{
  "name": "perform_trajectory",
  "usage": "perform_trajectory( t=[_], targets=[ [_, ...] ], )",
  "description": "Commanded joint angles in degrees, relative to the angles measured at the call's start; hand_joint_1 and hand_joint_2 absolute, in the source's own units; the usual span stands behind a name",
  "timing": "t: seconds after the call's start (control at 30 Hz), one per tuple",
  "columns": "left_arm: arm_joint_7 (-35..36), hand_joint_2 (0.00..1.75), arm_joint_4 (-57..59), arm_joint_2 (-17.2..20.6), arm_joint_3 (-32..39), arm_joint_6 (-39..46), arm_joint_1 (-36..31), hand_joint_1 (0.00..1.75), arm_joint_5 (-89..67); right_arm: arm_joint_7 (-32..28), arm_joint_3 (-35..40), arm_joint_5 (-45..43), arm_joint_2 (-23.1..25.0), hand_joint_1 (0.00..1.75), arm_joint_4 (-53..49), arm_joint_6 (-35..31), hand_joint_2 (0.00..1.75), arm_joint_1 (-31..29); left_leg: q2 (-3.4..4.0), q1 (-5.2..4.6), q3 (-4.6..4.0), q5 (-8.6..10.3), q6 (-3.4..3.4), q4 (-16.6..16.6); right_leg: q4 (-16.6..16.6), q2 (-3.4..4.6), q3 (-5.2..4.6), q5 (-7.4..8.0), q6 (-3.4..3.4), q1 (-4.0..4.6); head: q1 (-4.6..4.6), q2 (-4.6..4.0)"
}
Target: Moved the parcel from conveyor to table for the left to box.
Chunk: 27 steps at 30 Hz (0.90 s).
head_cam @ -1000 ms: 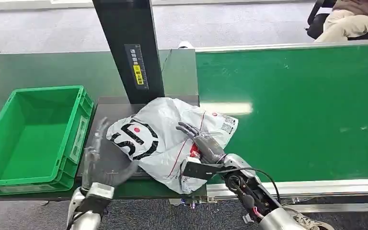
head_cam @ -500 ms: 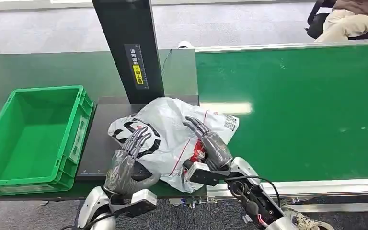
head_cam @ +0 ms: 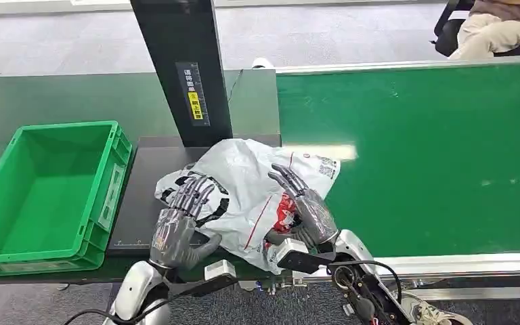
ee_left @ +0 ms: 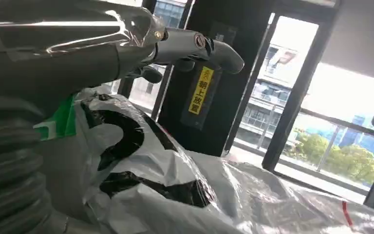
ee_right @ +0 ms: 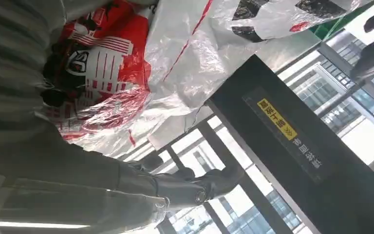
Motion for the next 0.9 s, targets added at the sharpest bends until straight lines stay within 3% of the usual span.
perform_trajectory(
  t=[0.03,0.37,0.73,0.77,0.9],
  targets=[
    [1.63,1.75,10.0,-0.28,-5.75,-4.15,-3.01,0.0,-5.14,-0.79,-0.74,-0.91,-0.12,0.0,0.95,1.47,1.75,-1.25,-0.09,-0.02,0.08,0.02,0.11,-0.06,-0.07,-0.11,0.1,0.0,-0.13,0.02,0.0,0.0],
    [5.62,1.75,15.43,-1.24,-5.24,-16.07,-5.06,0.0,-5.15,-0.92,-1.72,-0.48,1.09,0.0,1.23,1.5,1.75,-0.53,-0.1,-0.01,0.05,0.02,0.11,-0.05,-0.05,-0.12,0.08,0.0,-0.13,0.03,0.0,0.0],
    [5.93,1.75,12.8,-2.11,0.3,-11.96,-4.24,0.0,-0.29,0.02,-3.22,0.35,0.91,0.0,-1.24,2.09,1.75,1.43,-0.08,0.03,0.05,-0.01,0.15,-0.03,-0.08,-0.11,0.11,0.0,-0.19,0.08,0.0,0.0],
    [6.09,1.75,12.61,-2.22,0.83,-11.8,-4.09,1.75,0.37,0.02,-3.27,0.36,0.9,0.0,-1.28,2.17,1.75,1.52,-0.05,0.01,0.04,0.0,0.12,-0.03,-0.05,-0.08,0.07,0.0,-0.15,0.05,-0.02,0.0],
    [6.1,1.75,12.28,-1.85,1.25,-11.78,-3.88,1.75,0.89,0.02,-3.28,0.35,0.95,0.0,-1.0,2.44,1.75,1.36,-0.07,0.04,0.06,-0.01,0.16,-0.04,-0.09,-0.1,0.11,0.01,-0.21,0.09,0.0,0.0]
  ],
)
